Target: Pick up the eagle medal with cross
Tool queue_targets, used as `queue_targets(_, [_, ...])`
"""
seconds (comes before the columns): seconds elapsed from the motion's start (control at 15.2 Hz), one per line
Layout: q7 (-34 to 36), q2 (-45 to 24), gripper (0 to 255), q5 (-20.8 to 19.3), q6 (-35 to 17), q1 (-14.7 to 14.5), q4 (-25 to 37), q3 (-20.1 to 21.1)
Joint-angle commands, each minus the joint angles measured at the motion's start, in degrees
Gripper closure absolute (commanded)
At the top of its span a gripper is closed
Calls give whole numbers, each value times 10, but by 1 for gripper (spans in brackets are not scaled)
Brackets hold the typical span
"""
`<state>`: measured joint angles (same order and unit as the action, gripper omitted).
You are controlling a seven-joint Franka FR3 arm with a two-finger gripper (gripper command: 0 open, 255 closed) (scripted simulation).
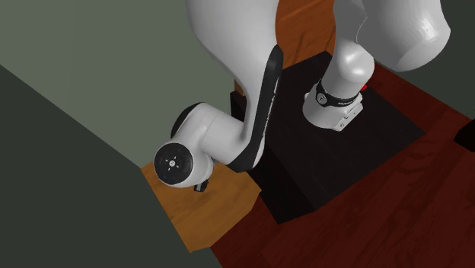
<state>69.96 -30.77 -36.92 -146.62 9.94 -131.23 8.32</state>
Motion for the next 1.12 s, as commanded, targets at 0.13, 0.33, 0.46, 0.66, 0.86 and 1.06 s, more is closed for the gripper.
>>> queue_targets(0.13, [-3, 5, 255, 3, 2, 2, -7, 2])
queue_targets(0.33, [-16, 30, 255, 17, 16, 9, -16, 12])
queue_targets(0.46, [-25, 47, 255, 26, 26, 13, -22, 18])
queue_targets(0.66, [-39, 71, 255, 42, 41, 19, -29, 27])
queue_targets(0.86, [-54, 95, 255, 57, 56, 25, -35, 36])
queue_targets(1.06, [-69, 119, 255, 74, 72, 30, -40, 44])
